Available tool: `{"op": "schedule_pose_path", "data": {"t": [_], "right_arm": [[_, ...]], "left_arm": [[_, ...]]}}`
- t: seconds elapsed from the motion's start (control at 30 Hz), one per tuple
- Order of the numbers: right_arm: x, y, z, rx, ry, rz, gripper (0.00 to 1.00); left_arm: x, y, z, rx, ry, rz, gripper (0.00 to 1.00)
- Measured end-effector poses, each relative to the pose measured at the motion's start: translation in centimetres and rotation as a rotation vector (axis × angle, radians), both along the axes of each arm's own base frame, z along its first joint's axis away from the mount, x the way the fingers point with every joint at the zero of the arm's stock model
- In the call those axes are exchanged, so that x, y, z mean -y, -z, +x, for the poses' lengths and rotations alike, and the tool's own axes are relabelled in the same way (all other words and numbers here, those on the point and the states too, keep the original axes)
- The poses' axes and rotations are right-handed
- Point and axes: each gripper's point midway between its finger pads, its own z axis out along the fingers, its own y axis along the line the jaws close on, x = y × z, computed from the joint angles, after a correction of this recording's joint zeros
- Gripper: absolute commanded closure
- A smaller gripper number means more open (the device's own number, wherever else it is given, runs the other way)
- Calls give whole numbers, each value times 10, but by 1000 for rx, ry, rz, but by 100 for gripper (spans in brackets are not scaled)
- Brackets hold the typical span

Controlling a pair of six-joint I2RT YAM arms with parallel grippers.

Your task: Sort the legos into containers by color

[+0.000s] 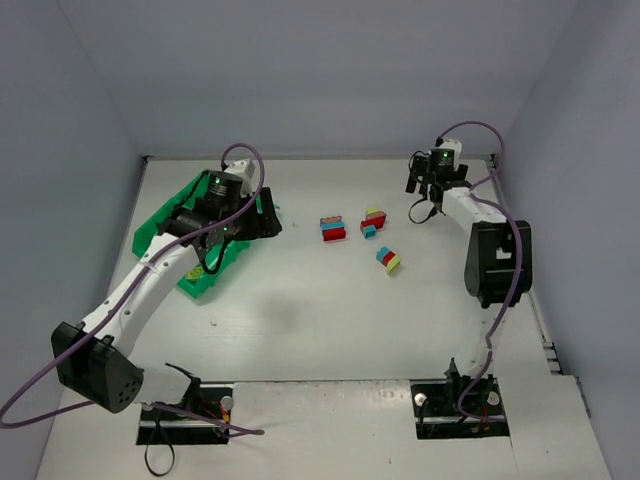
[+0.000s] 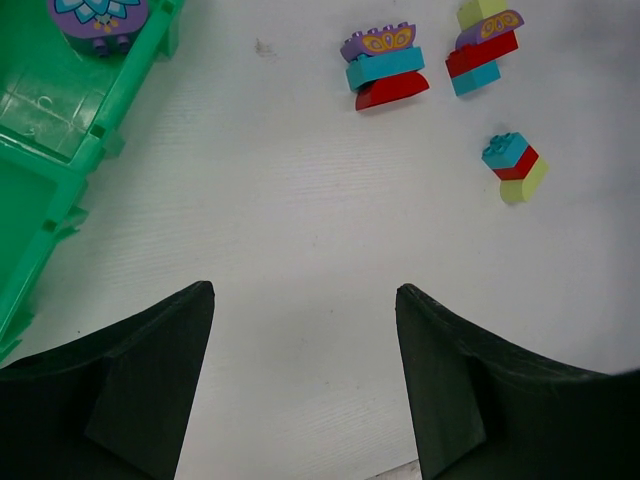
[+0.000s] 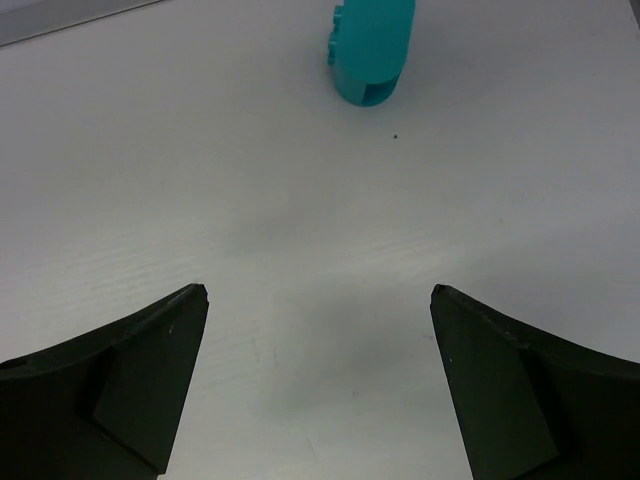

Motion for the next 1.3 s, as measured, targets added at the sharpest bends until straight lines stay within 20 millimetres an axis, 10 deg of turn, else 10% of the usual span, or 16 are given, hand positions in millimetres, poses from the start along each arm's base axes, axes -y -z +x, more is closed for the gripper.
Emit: {"op": "schedule_pose_path", "data": {"t": [0.6, 0.97, 1.3], "right_arm": [[52, 80, 88, -22, 94, 38, 8], [71, 78, 124, 49, 72, 54, 9], [71, 77, 142, 86, 34, 40, 45]], "left_arm": [[-5, 18, -7, -44, -1, 33, 33], [-6, 23, -8, -63, -3, 45, 33], [-7, 30, -7, -82, -6, 56, 33]]}}
